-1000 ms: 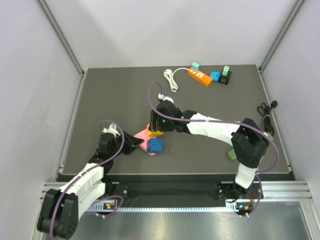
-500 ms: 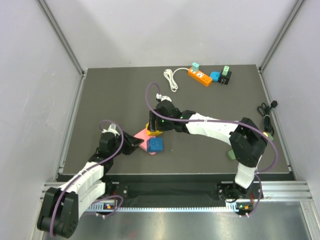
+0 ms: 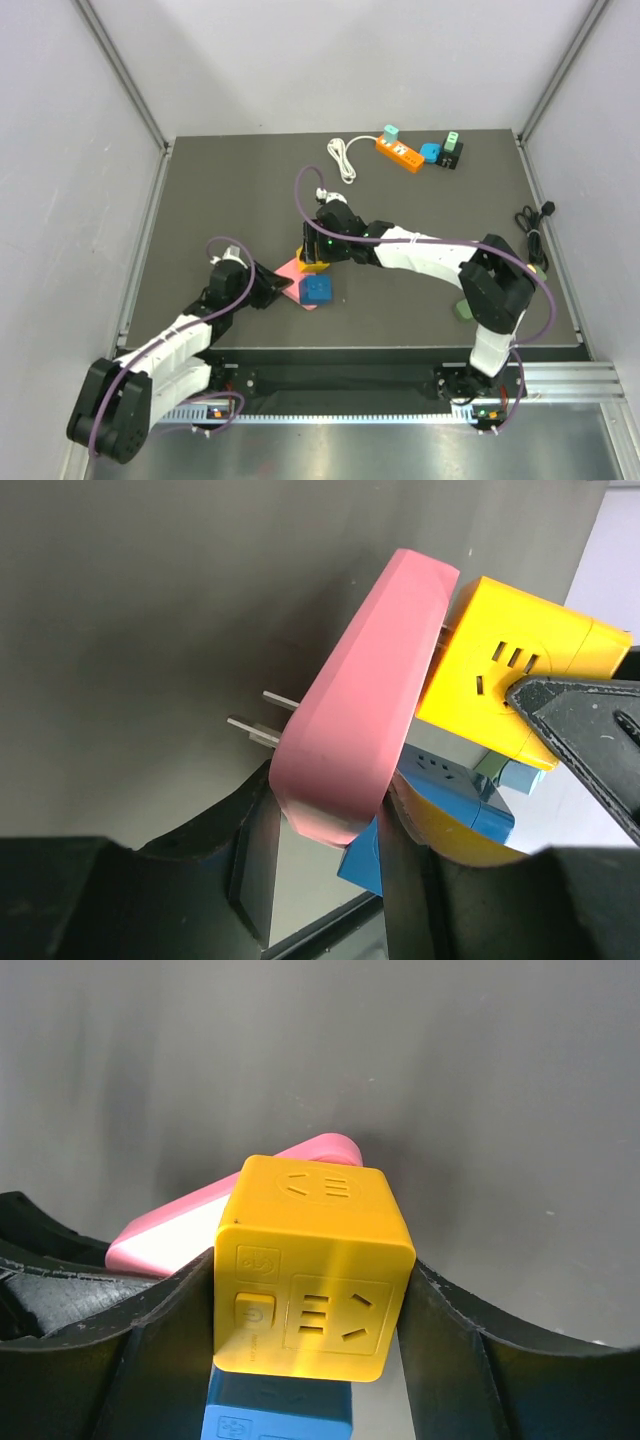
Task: Pull the plug off the socket
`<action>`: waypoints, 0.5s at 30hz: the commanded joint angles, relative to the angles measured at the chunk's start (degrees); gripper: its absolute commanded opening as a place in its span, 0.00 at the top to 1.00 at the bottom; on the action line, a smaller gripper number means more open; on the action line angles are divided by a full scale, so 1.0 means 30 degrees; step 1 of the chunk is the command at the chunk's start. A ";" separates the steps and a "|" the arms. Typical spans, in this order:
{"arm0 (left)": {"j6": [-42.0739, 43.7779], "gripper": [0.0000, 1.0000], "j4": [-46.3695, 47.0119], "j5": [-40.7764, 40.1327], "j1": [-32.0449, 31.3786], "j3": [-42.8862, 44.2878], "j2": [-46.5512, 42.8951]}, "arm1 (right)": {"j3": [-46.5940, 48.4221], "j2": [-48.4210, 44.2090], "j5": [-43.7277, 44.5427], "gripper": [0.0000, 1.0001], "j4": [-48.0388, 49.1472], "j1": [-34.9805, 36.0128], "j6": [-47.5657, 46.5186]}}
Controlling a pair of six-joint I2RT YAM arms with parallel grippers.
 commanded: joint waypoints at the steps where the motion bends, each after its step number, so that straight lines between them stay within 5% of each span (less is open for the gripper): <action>1: -0.0106 1.00 -0.4388 -0.6022 -0.0095 -0.0349 0.1045 | 0.0973 -0.2957 0.2413 1.00 -0.0267 0.0743 -0.2322; 15: 0.1800 1.00 -0.4766 -0.7633 -0.0563 -0.0700 -0.2030 | -0.1748 -0.4097 -0.3529 1.00 0.3480 0.0276 -0.0979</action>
